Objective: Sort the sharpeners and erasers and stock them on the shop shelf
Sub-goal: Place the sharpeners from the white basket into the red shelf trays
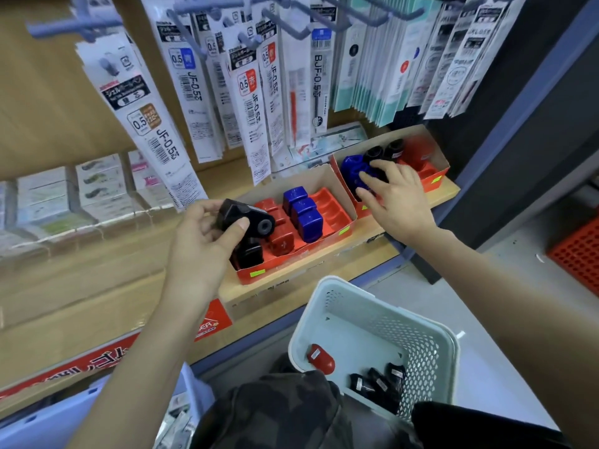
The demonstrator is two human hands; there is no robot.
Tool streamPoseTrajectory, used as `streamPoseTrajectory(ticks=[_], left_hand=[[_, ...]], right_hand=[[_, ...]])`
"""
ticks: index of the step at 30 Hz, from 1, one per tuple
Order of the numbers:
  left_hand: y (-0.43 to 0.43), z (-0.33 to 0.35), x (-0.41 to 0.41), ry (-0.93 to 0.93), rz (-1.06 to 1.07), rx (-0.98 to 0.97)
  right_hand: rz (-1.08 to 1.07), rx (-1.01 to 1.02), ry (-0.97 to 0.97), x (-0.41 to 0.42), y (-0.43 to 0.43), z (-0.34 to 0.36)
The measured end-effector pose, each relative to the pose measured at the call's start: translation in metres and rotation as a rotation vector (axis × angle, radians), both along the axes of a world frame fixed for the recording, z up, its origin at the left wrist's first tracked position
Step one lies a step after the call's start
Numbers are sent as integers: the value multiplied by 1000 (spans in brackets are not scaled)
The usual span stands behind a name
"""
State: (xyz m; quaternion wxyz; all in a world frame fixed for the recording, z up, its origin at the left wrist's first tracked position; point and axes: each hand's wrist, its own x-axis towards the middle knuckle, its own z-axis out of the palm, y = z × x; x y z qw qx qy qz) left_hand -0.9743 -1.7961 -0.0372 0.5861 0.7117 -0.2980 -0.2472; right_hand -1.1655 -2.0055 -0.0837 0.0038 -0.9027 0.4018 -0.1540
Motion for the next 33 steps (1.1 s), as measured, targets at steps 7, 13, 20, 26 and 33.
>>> streamPoseTrajectory(ticks=[7,13,20,26,33], left_hand=[[-84,18,-17,-338,-212,119],[-133,-2,-24,-655,-218,326],[-131,-21,-30,-802,-188,319],[-133,-24,-30,-989,-316,365],[-90,-24,-53,-935,-407,104]], right_hand=[[-44,85,-211,-13,11,-8],[176,-28,-185,-12,26,-7],[304,-28,-34,-17,31,-24],[305,-8,-13,-20,31,-21],[294,136,0,-55,48,-20]])
